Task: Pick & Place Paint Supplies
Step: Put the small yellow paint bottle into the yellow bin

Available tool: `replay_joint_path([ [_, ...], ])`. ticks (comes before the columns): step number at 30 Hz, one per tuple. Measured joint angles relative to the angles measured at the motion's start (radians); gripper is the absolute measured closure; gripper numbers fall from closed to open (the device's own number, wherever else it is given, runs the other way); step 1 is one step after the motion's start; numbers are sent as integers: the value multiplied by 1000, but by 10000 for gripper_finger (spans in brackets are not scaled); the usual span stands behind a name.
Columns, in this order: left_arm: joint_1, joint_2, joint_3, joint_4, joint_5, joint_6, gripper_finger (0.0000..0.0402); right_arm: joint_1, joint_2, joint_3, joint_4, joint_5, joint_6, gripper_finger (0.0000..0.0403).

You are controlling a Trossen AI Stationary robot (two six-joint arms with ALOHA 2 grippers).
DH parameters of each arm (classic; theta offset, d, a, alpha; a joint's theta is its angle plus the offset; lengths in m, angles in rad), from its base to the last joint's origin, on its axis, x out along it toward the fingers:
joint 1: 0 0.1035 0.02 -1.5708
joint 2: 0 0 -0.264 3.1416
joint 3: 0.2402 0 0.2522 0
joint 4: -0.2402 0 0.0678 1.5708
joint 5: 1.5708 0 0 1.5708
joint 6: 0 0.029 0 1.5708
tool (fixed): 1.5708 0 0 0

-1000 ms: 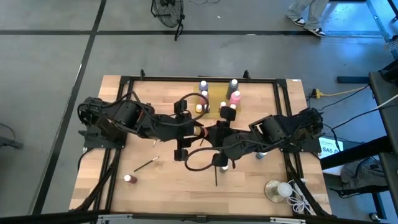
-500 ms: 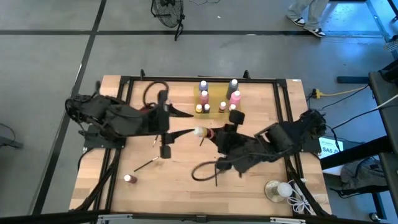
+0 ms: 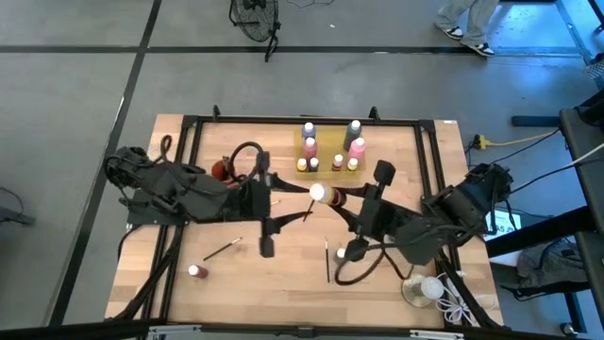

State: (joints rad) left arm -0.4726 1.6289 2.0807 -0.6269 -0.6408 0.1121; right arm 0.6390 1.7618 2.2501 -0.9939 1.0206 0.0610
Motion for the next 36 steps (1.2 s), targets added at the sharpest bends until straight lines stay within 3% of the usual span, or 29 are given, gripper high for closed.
replay_joint_path([
  [5, 18, 1, -45, 159, 67, 25, 224, 12, 0, 0, 62, -3, -50, 285],
  [9, 34, 1, -50, 163, 70, -17, 224, 23, 0, 0, 82, 0, -77, 285],
  [24, 119, 33, -49, 282, 320, -69, 207, 24, 0, 0, 79, -5, -77, 285],
  [31, 128, 61, -50, 329, 321, -12, 183, 24, 0, 0, 78, -15, -77, 285],
  [36, 129, 58, -50, 345, 318, 40, 188, 24, 0, 0, 74, -15, -77, 285],
])
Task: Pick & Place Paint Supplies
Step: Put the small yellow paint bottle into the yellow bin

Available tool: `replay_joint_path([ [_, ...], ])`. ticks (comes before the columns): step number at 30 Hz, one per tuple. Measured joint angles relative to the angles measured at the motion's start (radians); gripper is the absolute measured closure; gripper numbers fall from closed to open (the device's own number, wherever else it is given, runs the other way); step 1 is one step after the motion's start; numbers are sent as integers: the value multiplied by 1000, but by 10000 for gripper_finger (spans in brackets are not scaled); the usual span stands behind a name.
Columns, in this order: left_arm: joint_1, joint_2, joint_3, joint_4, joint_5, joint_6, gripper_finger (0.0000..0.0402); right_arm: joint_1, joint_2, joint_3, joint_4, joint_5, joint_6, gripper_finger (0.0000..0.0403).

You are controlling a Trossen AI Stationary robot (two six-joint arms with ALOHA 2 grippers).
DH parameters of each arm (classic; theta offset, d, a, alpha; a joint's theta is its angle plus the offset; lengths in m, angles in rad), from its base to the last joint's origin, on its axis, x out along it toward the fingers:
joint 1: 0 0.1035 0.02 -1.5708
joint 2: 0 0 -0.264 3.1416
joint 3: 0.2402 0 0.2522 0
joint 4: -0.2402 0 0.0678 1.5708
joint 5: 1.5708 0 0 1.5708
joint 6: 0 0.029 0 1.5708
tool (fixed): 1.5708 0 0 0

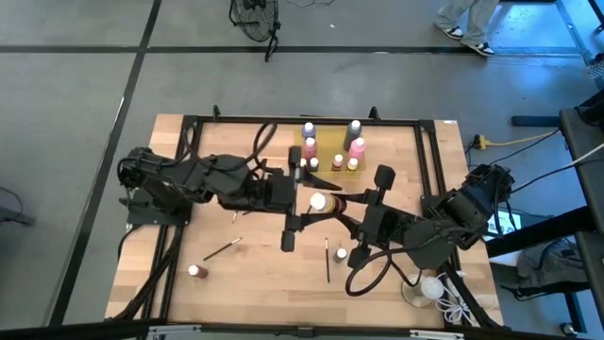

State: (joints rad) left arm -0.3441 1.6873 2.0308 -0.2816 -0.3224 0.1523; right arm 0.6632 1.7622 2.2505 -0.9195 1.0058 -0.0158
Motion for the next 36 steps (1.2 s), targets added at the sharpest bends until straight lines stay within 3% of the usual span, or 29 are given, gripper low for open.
replay_joint_path([
  [4, -1, -2, 0, 10, 2, 26, 217, -1, 0, 0, -1, -32, 0, 278],
  [9, -1, -2, 0, -7, 5, 42, 274, -1, 0, 0, -6, -34, 0, 229],
  [15, -6, -21, 0, -106, -85, 95, 275, 33, 0, 0, -36, 40, 24, 189],
  [19, -15, -44, 1, -259, -222, 85, 275, 77, -1, 0, -44, 113, 27, 182],
  [22, -14, -44, 1, -357, -256, 55, 275, 87, -3, 10, -39, 129, 15, 181],
  [29, 1, -32, 0, -403, -210, 7, 275, 35, -7, 29, -33, 53, 15, 180],
  [36, 1, -21, 0, -396, -184, -1, 275, -53, -5, 29, -23, -106, 34, 179],
])
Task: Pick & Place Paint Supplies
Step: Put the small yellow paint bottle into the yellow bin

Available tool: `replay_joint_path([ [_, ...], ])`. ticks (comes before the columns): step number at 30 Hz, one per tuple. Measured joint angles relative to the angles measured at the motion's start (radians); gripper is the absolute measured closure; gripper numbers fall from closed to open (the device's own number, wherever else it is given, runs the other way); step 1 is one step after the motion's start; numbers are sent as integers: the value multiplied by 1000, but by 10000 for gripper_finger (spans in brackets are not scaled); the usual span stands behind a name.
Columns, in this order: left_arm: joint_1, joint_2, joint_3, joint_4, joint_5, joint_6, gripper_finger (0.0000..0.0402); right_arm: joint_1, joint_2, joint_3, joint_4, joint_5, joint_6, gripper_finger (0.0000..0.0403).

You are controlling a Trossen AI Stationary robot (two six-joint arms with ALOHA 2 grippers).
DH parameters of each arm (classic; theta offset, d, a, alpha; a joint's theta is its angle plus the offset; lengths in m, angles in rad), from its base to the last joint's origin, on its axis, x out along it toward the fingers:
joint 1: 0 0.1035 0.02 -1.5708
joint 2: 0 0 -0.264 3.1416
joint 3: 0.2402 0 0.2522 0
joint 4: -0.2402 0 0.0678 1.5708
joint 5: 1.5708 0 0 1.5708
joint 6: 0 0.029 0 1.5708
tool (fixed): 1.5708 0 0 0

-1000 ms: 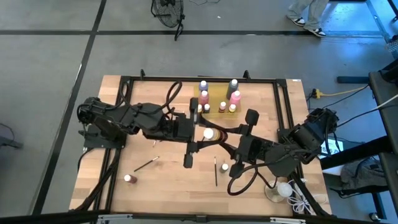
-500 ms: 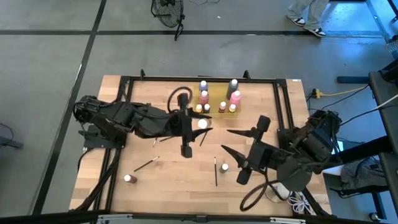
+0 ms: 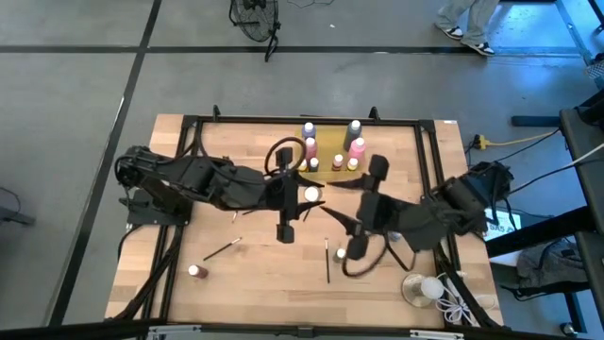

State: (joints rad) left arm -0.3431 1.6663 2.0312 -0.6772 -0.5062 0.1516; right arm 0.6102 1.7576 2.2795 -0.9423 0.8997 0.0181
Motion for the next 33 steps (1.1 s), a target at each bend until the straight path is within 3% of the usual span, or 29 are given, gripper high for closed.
replay_joint_path([
  [7, 0, 10, 0, -1, 8, -8, 275, -78, 7, 0, 10, -191, -5, 179],
  [17, 6, 14, 0, -11, 8, -9, 275, -121, 23, 0, 28, -250, -45, 182],
  [21, 6, 14, 0, -9, 7, -9, 275, -121, 23, 0, 34, -253, -60, 208],
  [28, 10, 14, 0, -11, 11, -19, 275, -122, 23, 1, 26, -266, -79, 288],
  [33, 10, 14, 0, -11, 11, -23, 275, -121, 23, 1, 26, -268, -79, 293],
])
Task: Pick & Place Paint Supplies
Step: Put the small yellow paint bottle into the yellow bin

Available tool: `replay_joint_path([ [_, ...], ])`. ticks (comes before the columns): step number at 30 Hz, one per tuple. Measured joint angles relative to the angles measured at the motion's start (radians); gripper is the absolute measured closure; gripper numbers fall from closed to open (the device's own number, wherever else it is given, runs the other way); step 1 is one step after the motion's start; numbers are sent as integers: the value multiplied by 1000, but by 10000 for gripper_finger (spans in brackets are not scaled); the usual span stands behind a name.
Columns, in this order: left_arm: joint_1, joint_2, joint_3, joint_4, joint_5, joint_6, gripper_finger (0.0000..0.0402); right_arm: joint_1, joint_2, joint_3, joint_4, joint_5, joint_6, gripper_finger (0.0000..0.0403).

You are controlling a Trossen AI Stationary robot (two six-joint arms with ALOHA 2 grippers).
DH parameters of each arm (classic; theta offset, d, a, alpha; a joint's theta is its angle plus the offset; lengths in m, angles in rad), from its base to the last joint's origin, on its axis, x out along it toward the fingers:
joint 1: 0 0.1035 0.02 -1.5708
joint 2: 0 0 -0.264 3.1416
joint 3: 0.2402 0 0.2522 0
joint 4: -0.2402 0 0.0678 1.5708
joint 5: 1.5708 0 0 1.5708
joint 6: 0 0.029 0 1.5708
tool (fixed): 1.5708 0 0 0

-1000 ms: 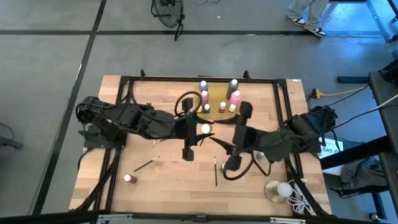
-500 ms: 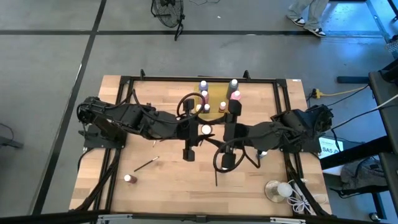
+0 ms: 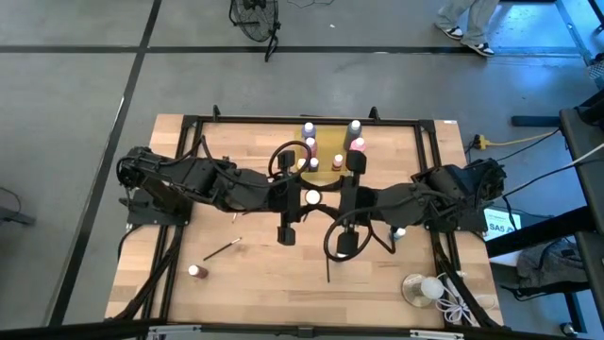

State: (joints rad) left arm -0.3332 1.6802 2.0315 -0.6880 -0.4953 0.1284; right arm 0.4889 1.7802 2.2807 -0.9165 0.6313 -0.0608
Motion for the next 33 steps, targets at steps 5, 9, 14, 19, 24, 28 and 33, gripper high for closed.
replay_joint_path([
  [5, 0, 0, 0, 1, -2, 9, 257, 1, 0, 0, -1, -1, 0, 293],
  [9, 1, 0, 0, 9, -5, 45, 203, 9, 2, 0, 0, -6, 1, 293],
  [14, -3, -3, 0, 11, -44, 48, 158, 27, -3, -1, -19, 42, 43, 293],
  [19, -9, -17, 0, -30, -99, 50, 142, 46, -38, -1, -85, 60, 136, 293],
  [24, -4, -23, 0, -126, -167, 41, 144, 58, -75, -2, -212, 46, 280, 293],
  [28, -7, -23, 0, -233, -205, -39, 144, 52, -123, -2, -298, 61, 368, 293],
  [33, -6, -23, 0, -394, -205, -206, 144, 0, -208, -2, -324, -19, 397, 293],
])
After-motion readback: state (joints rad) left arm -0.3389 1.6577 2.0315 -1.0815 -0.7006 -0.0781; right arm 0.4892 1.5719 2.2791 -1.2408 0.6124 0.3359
